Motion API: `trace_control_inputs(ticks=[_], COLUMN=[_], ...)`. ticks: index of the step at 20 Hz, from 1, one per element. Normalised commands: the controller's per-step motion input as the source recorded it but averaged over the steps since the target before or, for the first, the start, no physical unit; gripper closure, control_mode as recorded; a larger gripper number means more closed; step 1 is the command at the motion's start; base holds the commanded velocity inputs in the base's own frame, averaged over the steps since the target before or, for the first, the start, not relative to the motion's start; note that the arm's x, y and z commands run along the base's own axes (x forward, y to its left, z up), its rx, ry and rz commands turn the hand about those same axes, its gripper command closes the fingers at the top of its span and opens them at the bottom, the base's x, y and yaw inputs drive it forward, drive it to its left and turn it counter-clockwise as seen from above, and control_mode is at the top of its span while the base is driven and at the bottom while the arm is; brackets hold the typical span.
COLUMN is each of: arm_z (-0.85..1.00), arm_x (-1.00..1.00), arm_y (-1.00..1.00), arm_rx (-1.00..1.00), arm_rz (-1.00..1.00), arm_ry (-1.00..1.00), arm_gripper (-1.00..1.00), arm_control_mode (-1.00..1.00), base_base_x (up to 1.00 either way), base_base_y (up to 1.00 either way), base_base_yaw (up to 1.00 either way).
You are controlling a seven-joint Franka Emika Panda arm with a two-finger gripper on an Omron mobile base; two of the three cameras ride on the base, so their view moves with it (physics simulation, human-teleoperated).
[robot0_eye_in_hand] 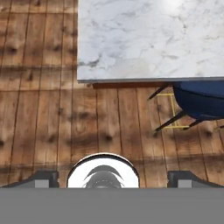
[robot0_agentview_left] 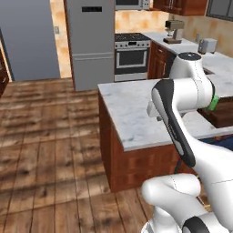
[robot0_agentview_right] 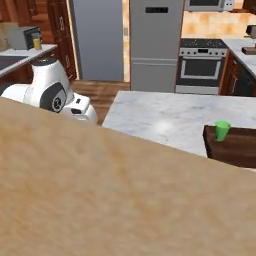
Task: There is a tray on the dining counter. Grab the cup, mug, and pitcher and place them on the tray. The pitcher may be placed next to the tray if it cannot fit the tray.
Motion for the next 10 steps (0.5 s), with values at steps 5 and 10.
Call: trace_control_inputs(ticks=[5,10], arm_z=[0.00,0.00], arm_x=[0.00,0.00], arm_y=[0.00,0.00], arm_rx=[0.00,0.00], arm_rz=[0.00,0.00], arm_ry=[0.00,0.00], arm_gripper=[-1.00,-1.00], arm_control_mode=[1.00,1.00], base_base_x=[0.28,0.58], base_base_y=[1.00,1.00], base_base_yaw=[0.00,-0.01])
